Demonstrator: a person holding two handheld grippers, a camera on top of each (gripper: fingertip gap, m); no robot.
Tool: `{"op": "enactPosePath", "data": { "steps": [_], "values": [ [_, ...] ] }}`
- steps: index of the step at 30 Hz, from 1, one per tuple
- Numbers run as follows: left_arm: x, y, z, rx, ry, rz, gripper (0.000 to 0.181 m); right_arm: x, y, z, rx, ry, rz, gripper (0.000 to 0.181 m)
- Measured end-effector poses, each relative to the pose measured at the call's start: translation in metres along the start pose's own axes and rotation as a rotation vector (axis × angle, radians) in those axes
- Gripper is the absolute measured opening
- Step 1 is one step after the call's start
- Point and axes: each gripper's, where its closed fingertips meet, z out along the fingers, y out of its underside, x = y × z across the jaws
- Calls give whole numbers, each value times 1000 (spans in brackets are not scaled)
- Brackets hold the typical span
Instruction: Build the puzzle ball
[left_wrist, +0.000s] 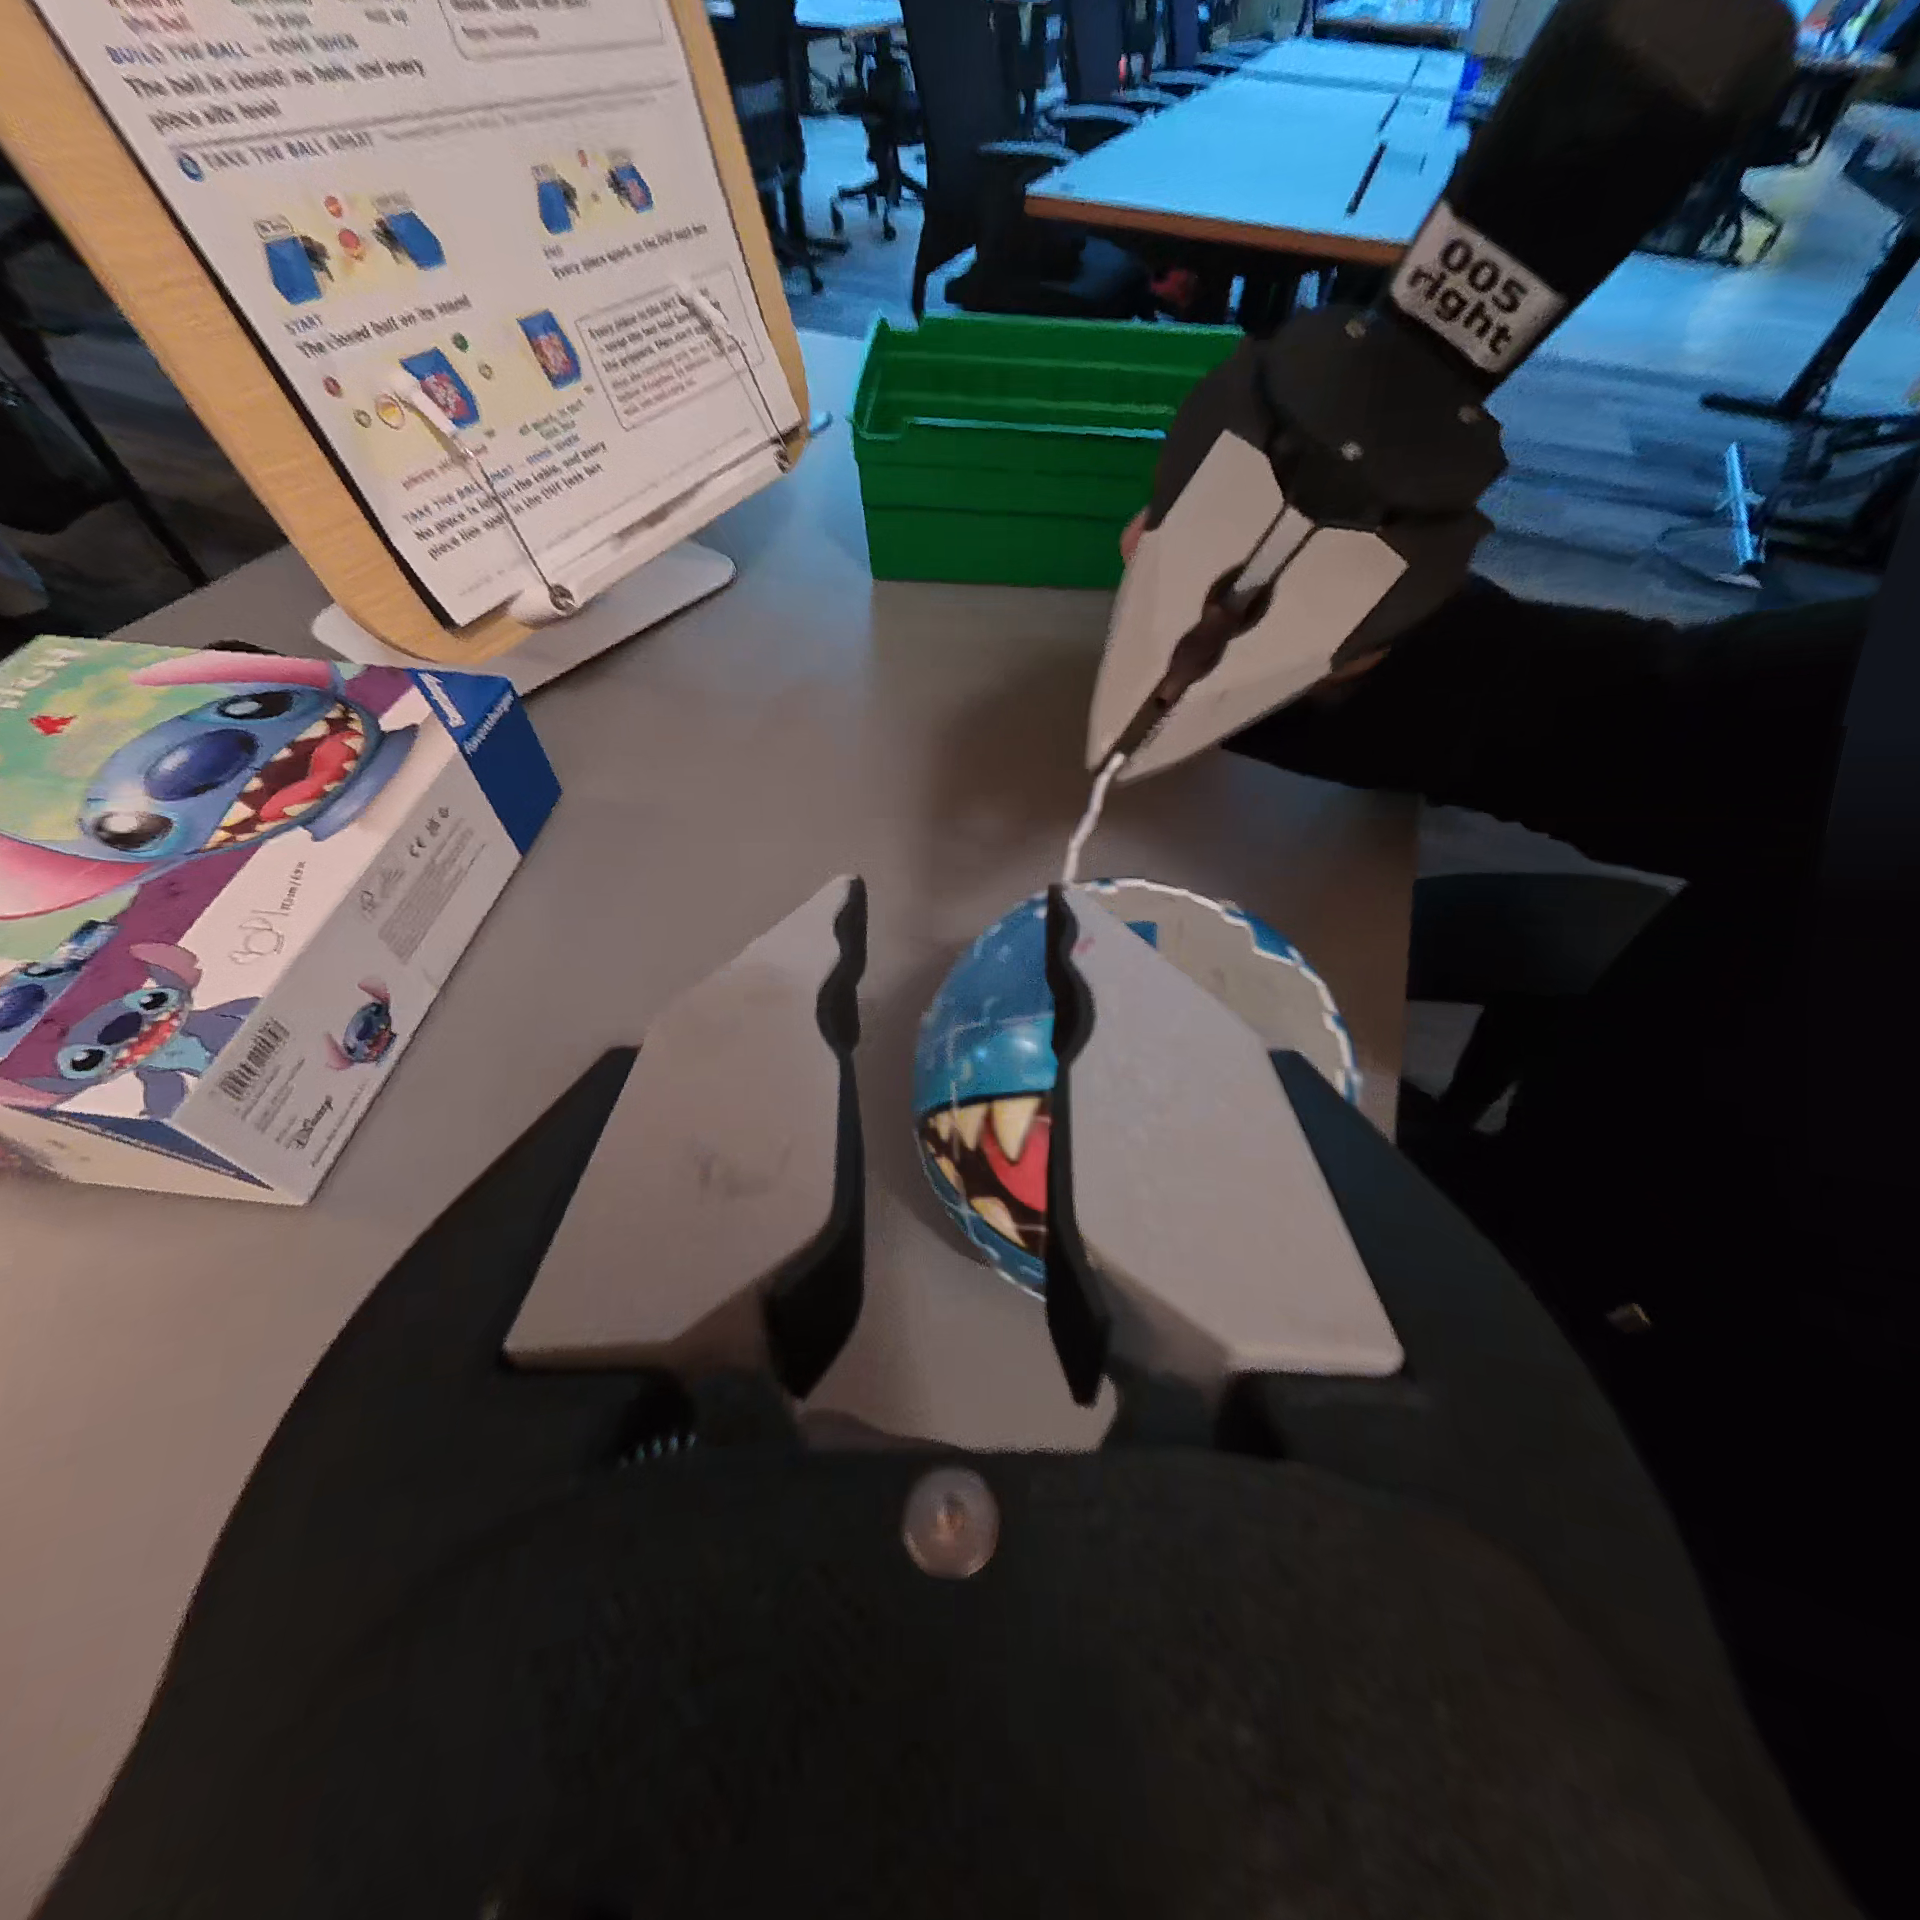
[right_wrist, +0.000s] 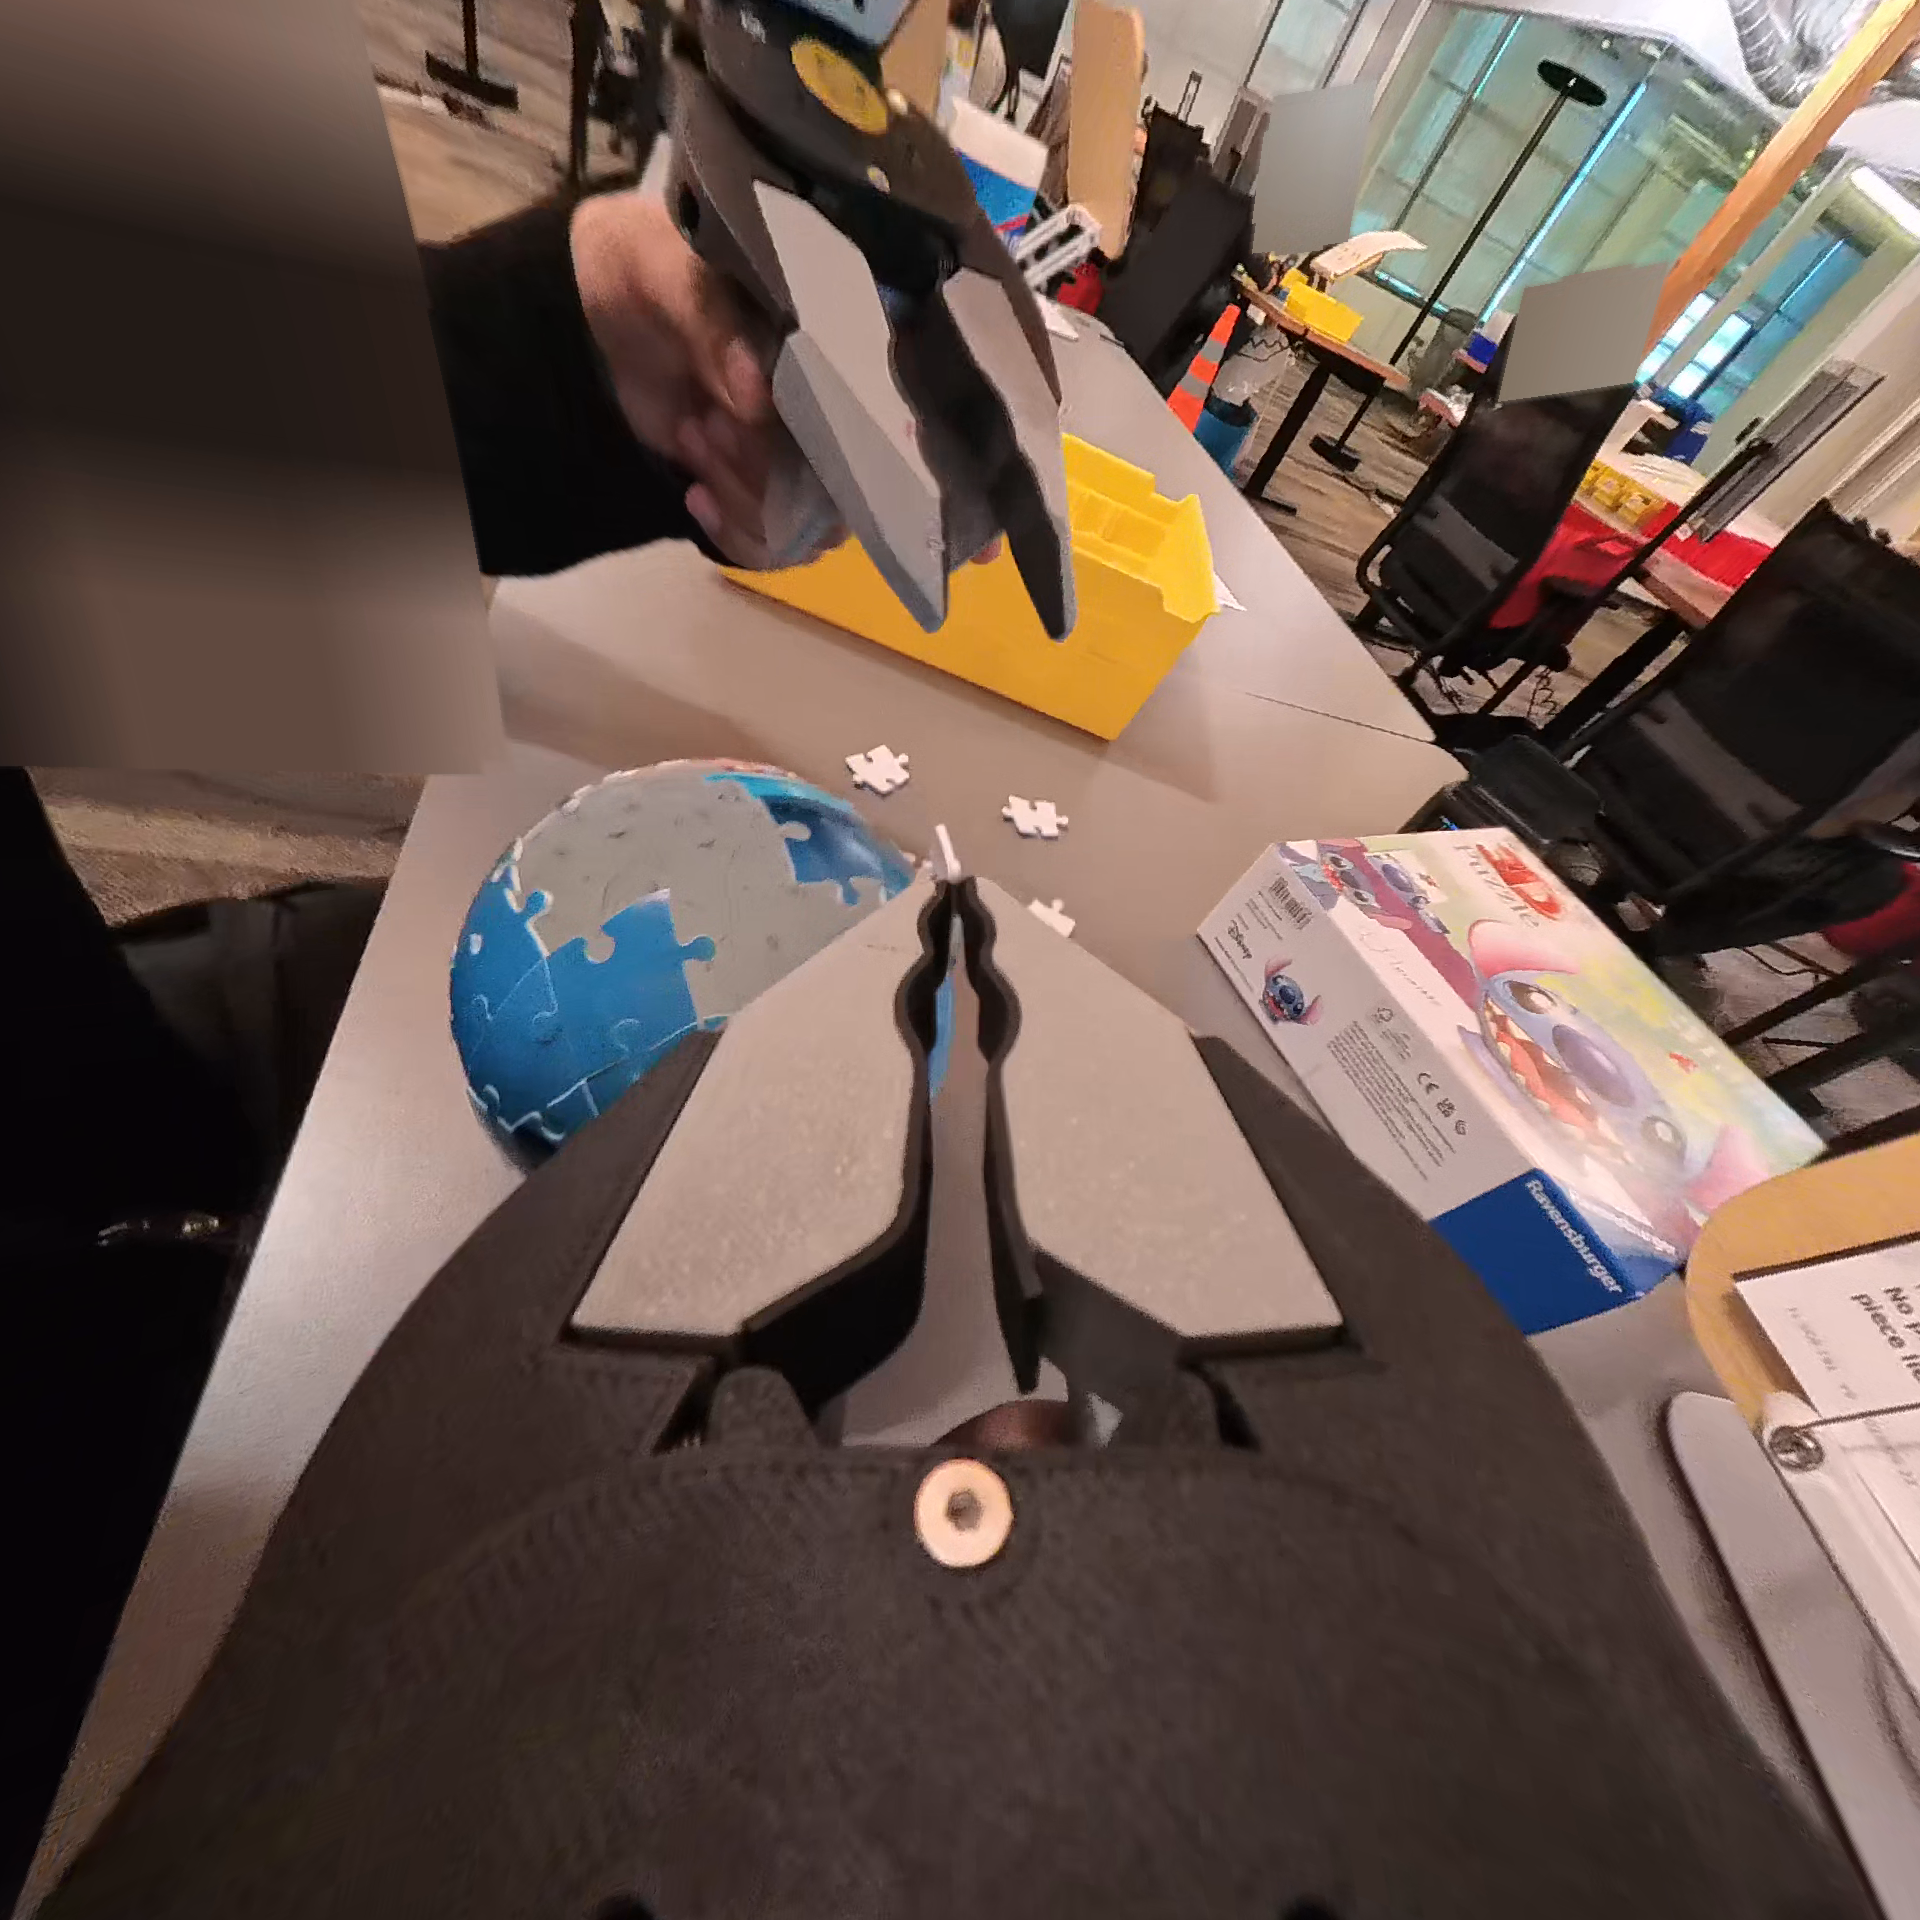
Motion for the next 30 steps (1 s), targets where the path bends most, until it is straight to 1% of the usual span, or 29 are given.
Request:
{"op": "enactPosePath", "data": {
  "steps": [2,5,9,14,20,30],
  "values": [
    [11,4,4,-38,16,7,37,-1,2,2,-9,2,-13,0],
    [23,12,11,-97,22,48,41,1,0,3,19,8,-7,0],
    [30,22,22,-182,-16,138,47,-1,-4,4,51,2,-3,0],
    [39,28,30,-243,-10,191,48,-3,0,9,55,4,-17,0],
    [40,28,36,-259,-15,213,49,-1,1,7,74,12,-11,0],
    [37,31,40,-266,-13,214,49,-1,6,10,109,-23,36,0]
  ]
}}
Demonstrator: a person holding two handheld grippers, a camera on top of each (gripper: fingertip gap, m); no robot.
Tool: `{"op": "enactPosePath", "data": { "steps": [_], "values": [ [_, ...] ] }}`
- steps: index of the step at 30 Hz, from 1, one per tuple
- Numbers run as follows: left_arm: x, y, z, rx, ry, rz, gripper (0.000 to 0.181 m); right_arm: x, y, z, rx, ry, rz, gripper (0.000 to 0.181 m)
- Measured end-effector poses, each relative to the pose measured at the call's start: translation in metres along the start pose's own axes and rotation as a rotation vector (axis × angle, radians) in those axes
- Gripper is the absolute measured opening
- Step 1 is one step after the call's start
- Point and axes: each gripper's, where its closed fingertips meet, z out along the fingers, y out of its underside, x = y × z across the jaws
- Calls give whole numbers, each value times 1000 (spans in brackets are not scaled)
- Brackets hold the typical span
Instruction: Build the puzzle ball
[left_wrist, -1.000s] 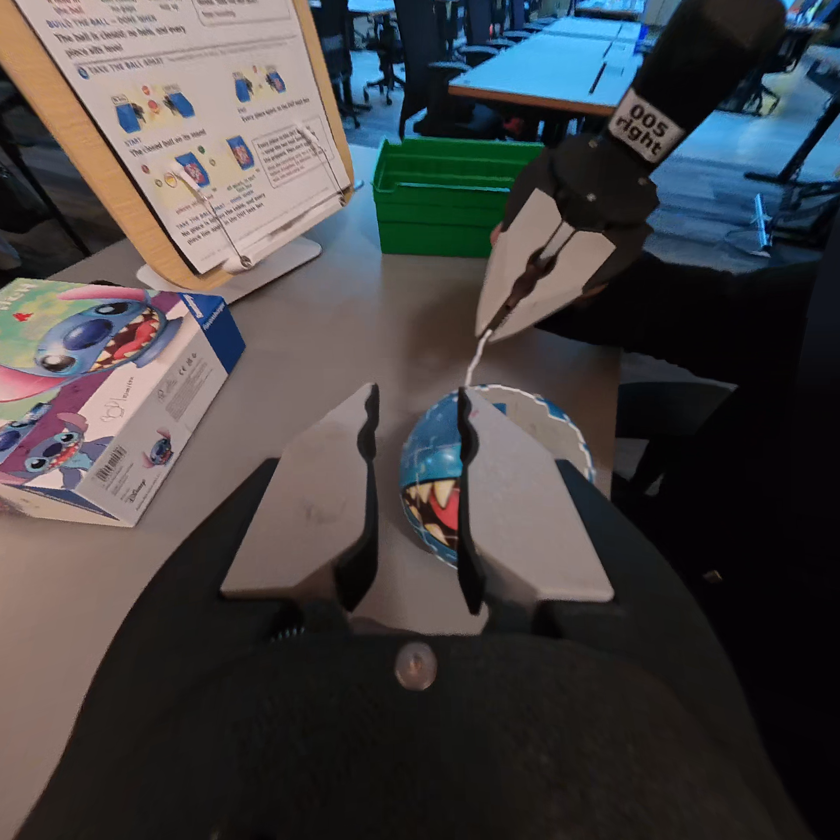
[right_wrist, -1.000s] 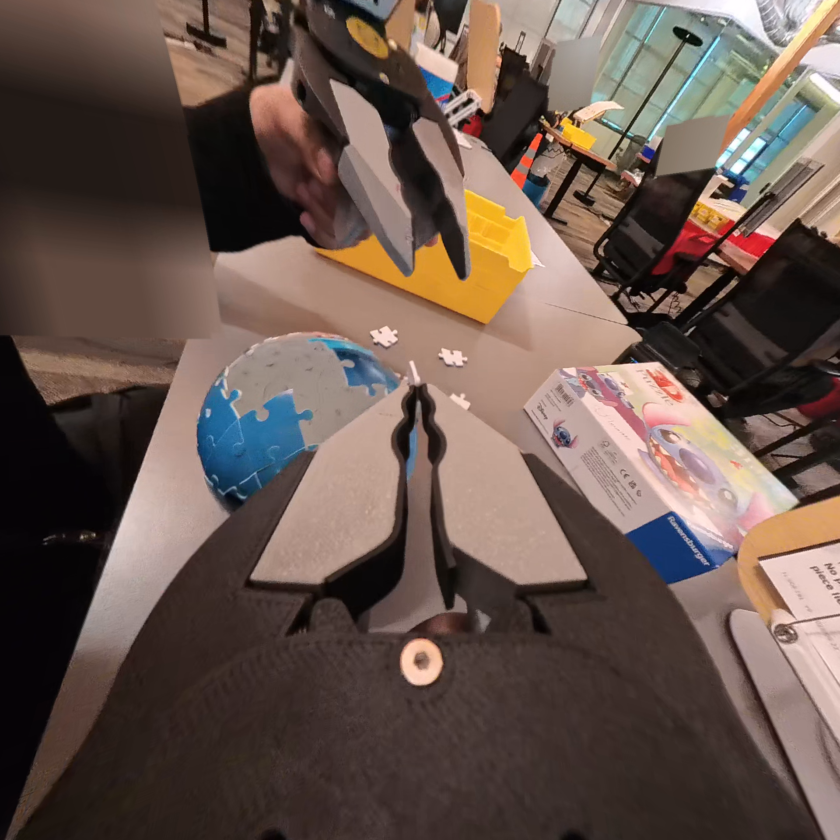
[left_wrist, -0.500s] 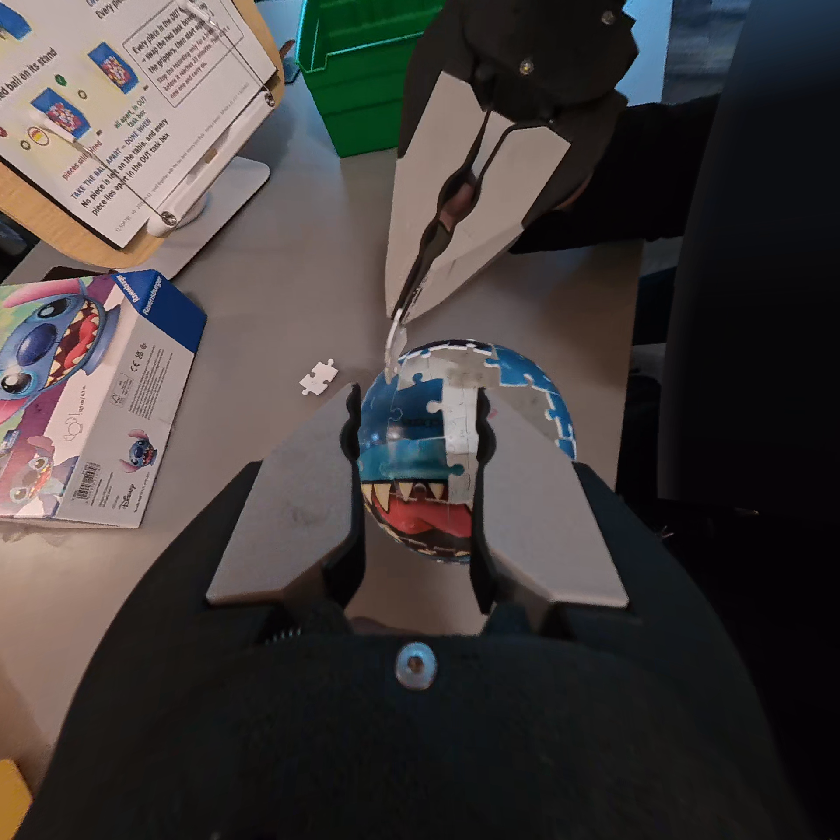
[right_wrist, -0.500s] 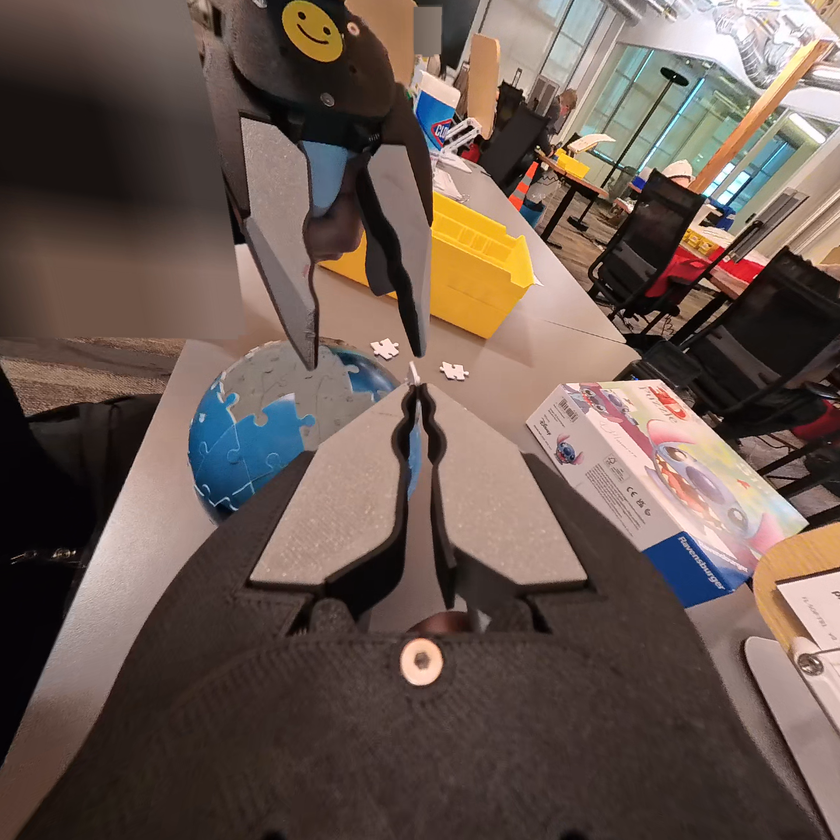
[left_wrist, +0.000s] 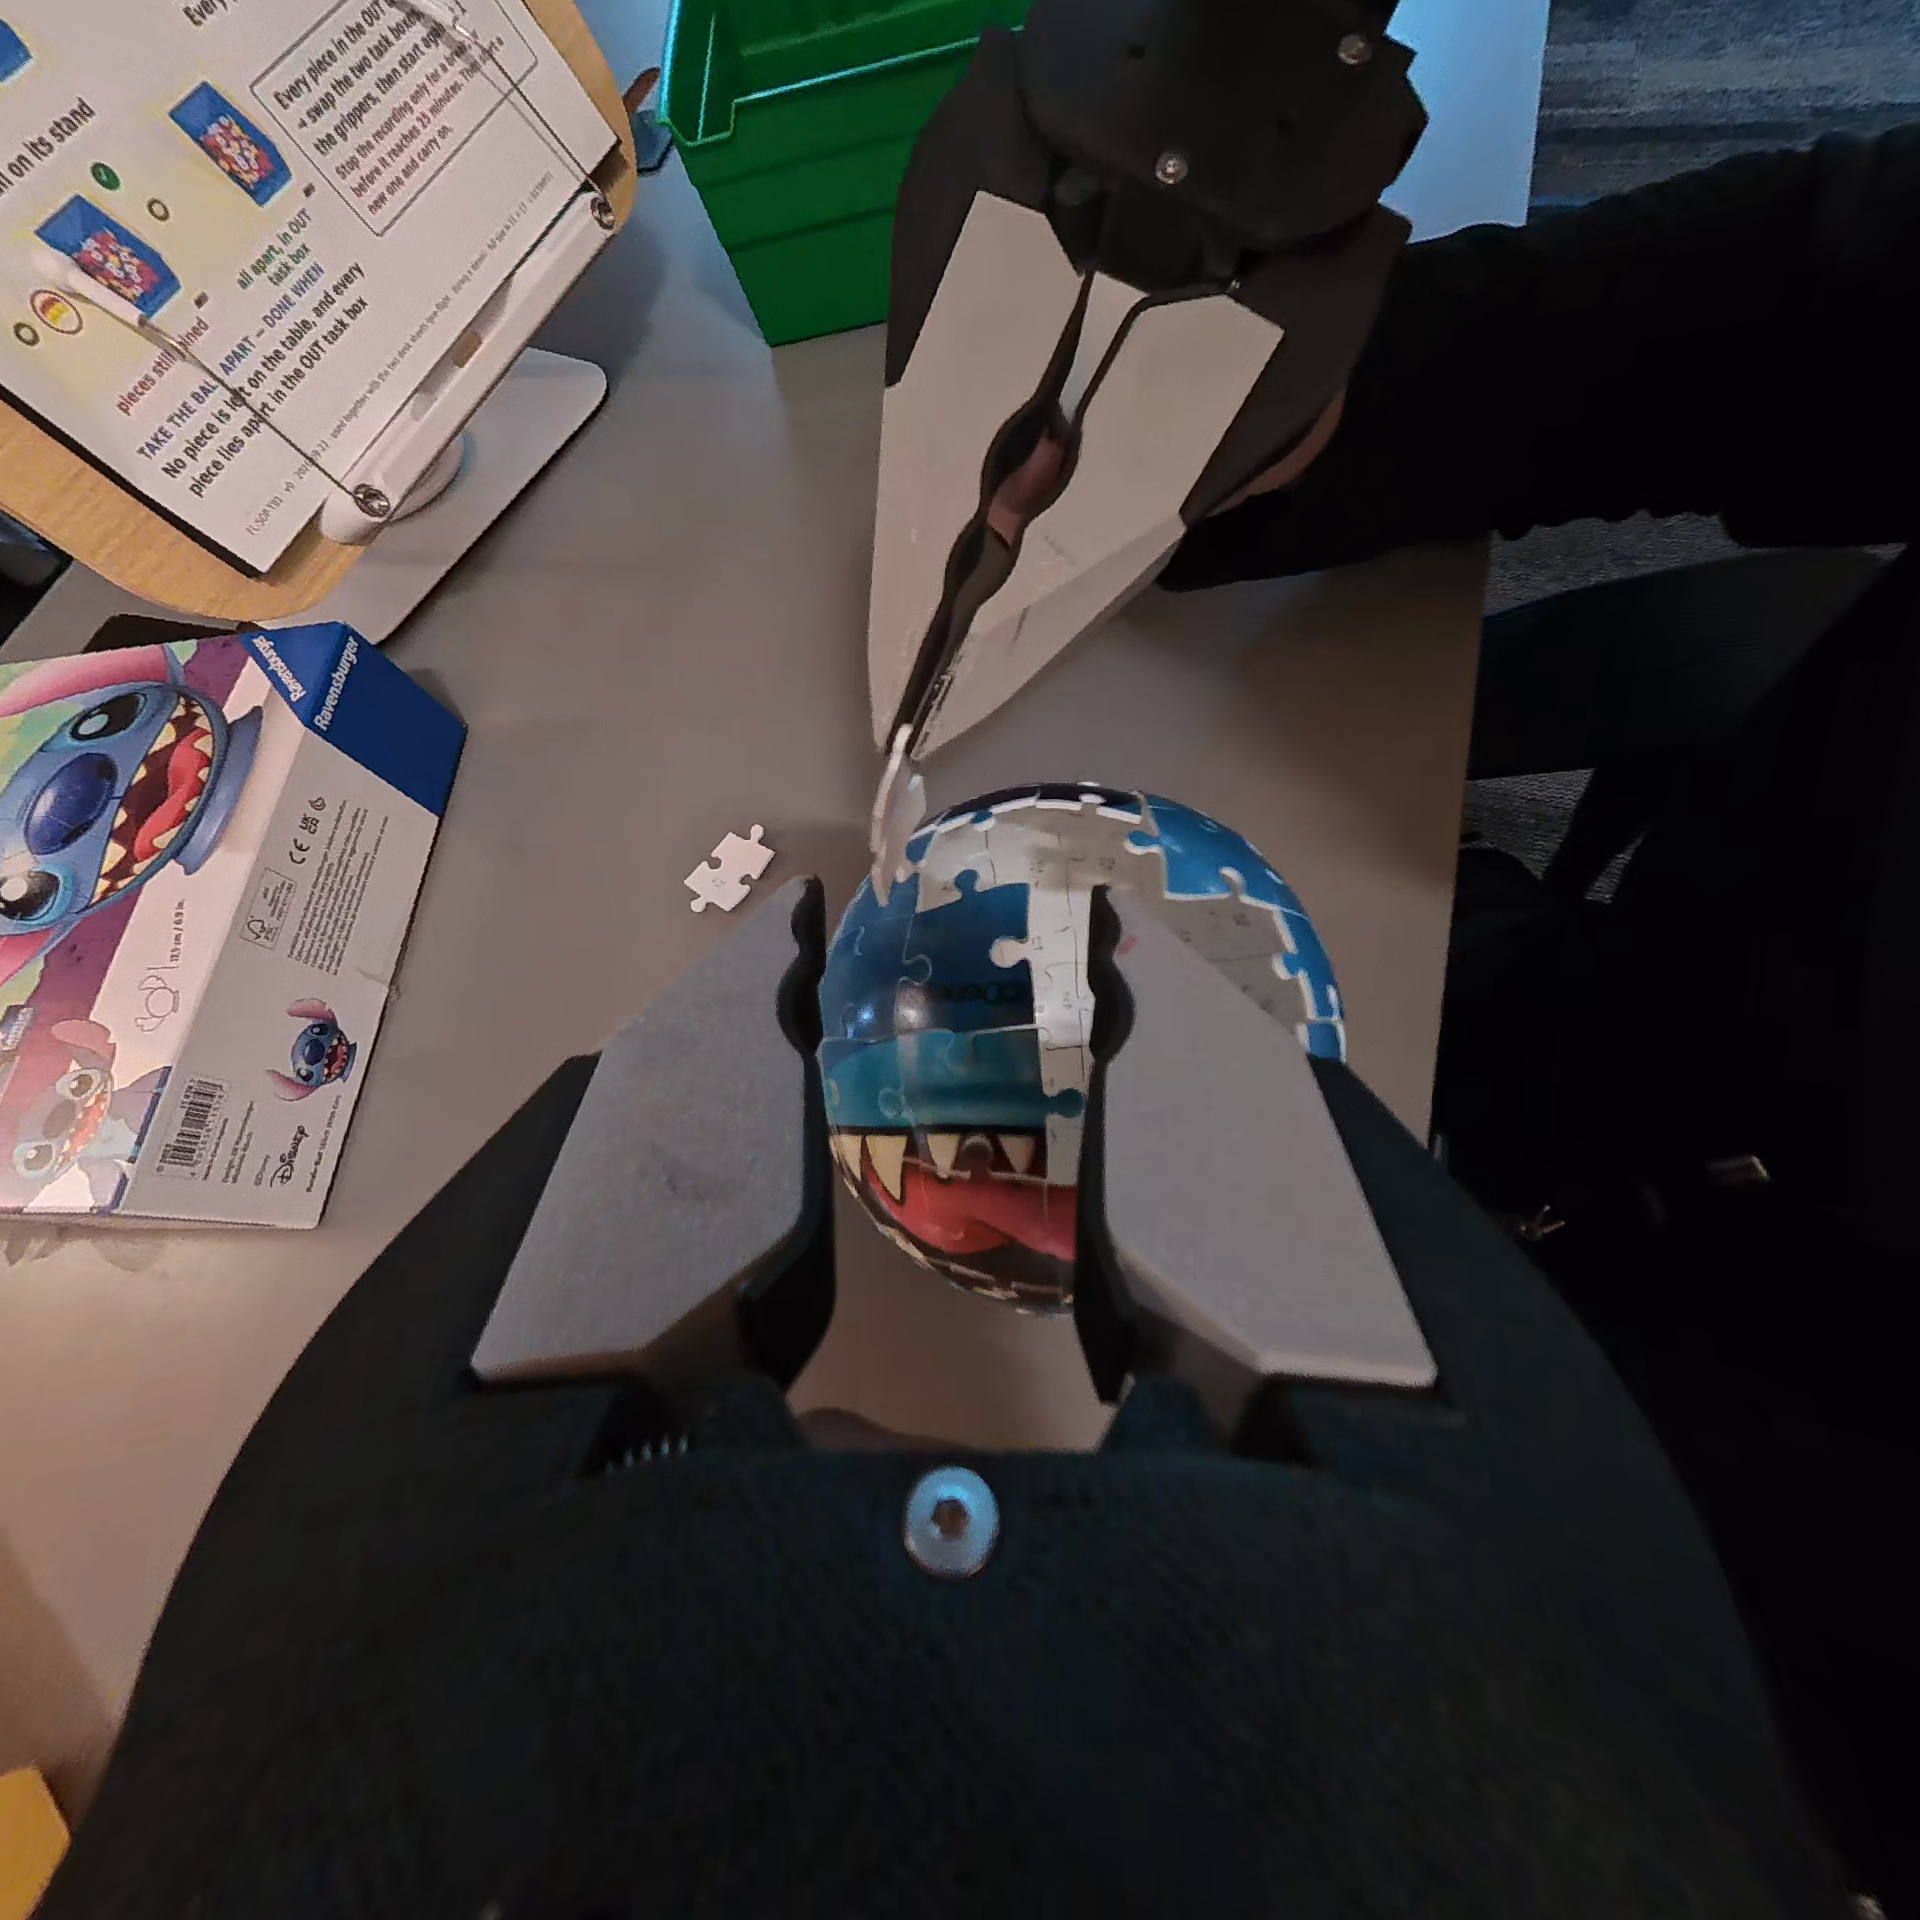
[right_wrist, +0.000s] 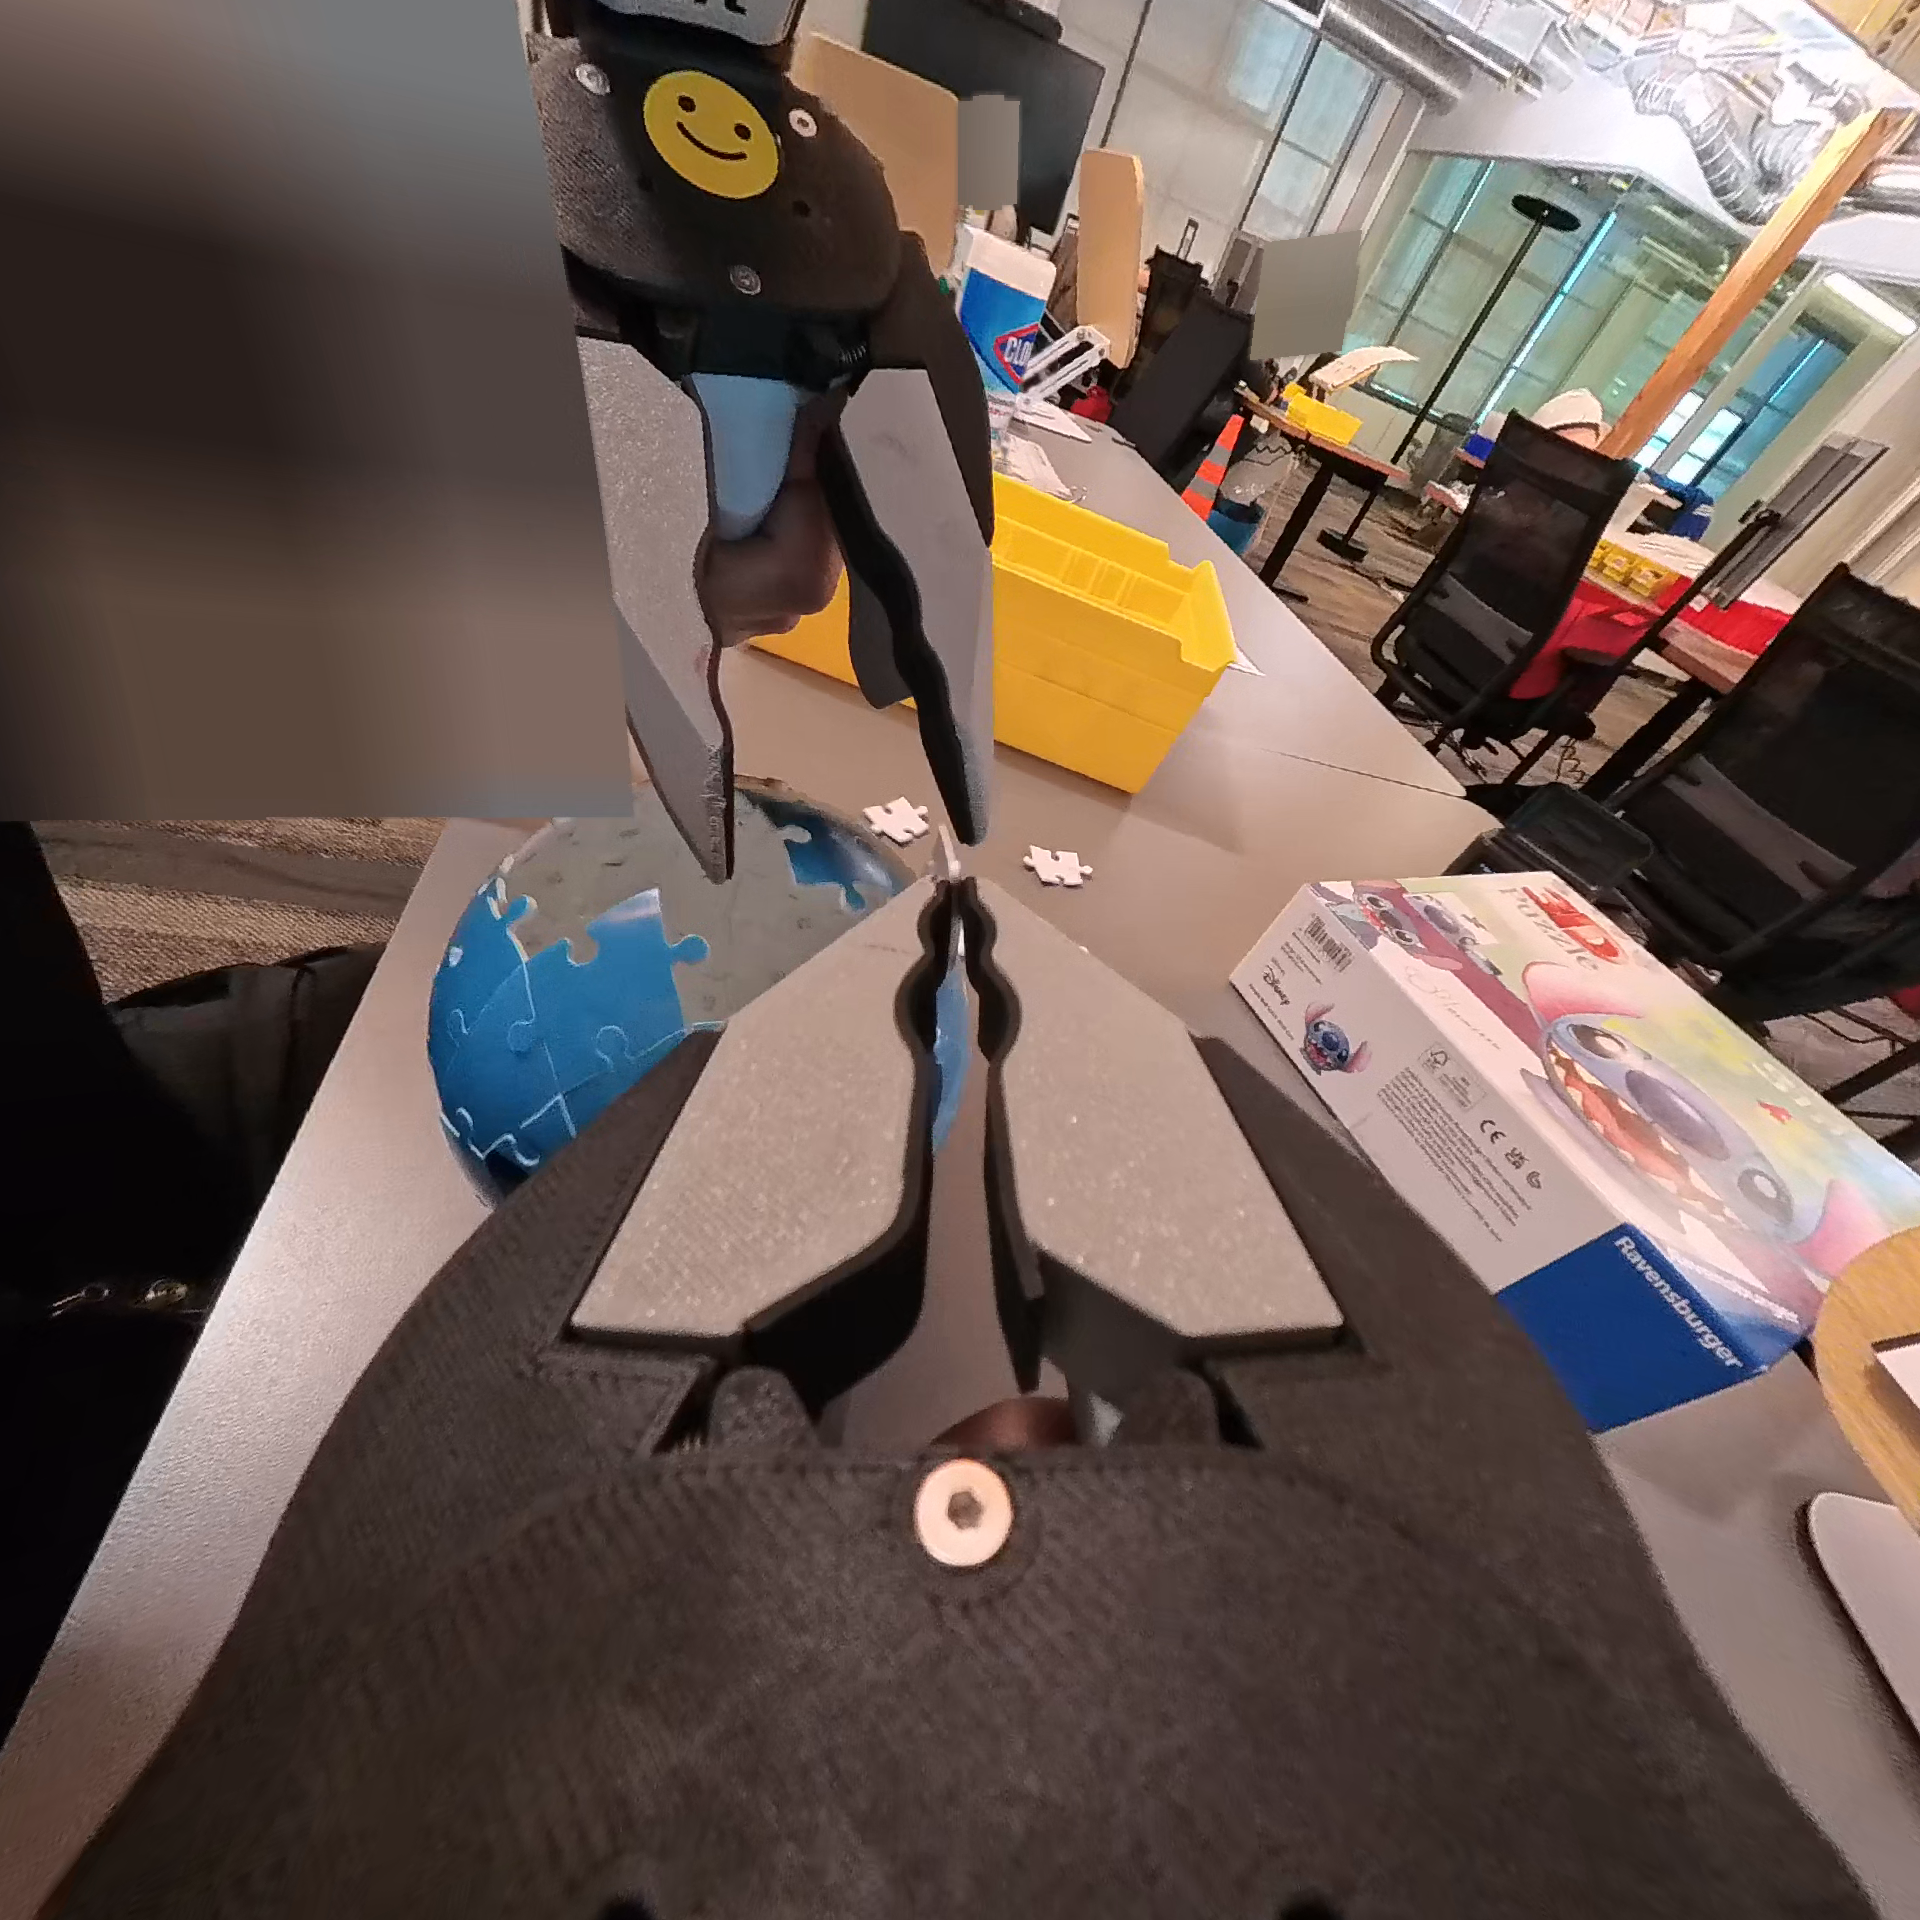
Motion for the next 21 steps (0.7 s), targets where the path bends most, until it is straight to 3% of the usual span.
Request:
{"op": "enactPosePath", "data": {
  "steps": [21],
  "values": [
    [3,0,2,-10,19,17,49,0,3,0,34,-43,65,0]
  ]
}}
